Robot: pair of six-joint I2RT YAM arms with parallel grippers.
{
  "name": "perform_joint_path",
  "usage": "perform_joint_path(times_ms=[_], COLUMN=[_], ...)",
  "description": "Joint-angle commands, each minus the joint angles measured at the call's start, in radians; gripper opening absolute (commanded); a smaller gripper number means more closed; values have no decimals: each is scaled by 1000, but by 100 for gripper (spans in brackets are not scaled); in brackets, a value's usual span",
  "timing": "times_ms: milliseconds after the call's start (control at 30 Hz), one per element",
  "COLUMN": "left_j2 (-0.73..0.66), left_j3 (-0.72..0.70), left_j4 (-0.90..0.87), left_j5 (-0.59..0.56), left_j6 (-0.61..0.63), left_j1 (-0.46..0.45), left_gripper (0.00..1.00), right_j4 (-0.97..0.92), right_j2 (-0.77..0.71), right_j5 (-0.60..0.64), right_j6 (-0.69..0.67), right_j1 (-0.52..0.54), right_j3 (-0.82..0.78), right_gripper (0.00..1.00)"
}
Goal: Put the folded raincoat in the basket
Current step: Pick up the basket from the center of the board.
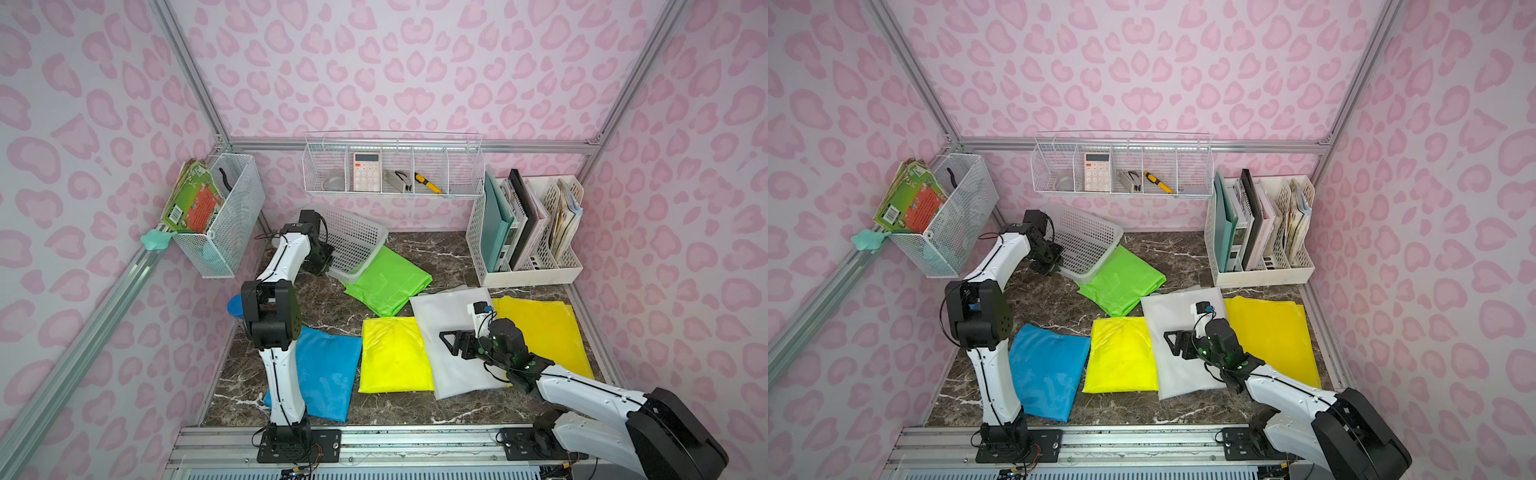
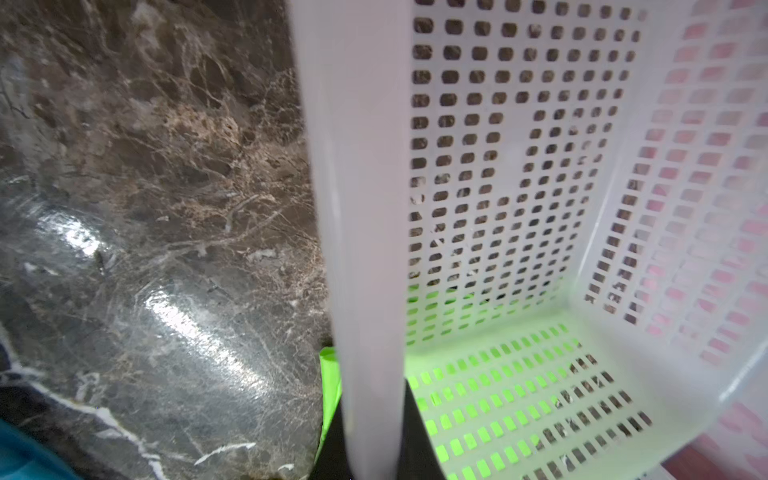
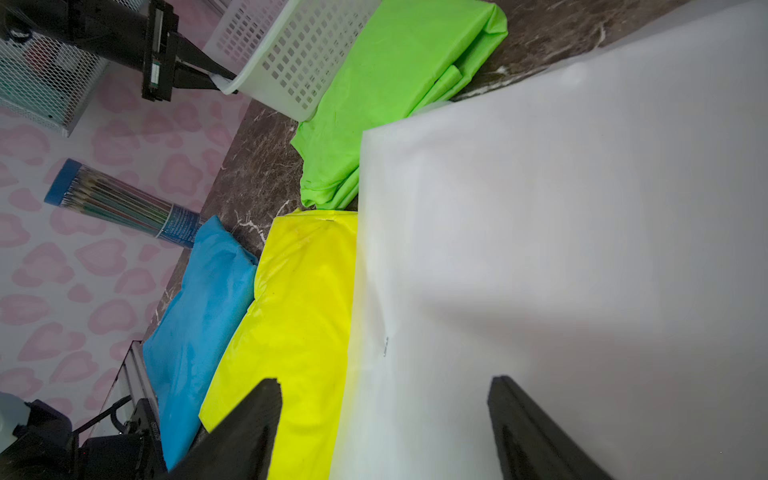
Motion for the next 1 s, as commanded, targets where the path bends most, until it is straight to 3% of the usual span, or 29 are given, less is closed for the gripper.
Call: perform_joint_path(times_ms=[0, 133, 433, 967], left_j2=[-33, -97, -326, -473], left_j3=[-28, -87, -284, -365], left_j4=[-6, -1, 54, 103], left_j5=[47, 99, 157, 198], left_j6=[106, 137, 149, 92], left_j1=[-6, -8, -20, -21], left_gripper=[5, 0, 1, 0], right_j4=[22, 24, 36, 31], right_j2=[3, 1, -16, -13], right_j5=[-7, -12, -16, -47], right_j6=[9, 12, 28, 20], right_j1=[-2, -11, -27, -32], right_j3=[4, 2, -15, -10], right_gripper=[81, 81, 81, 79])
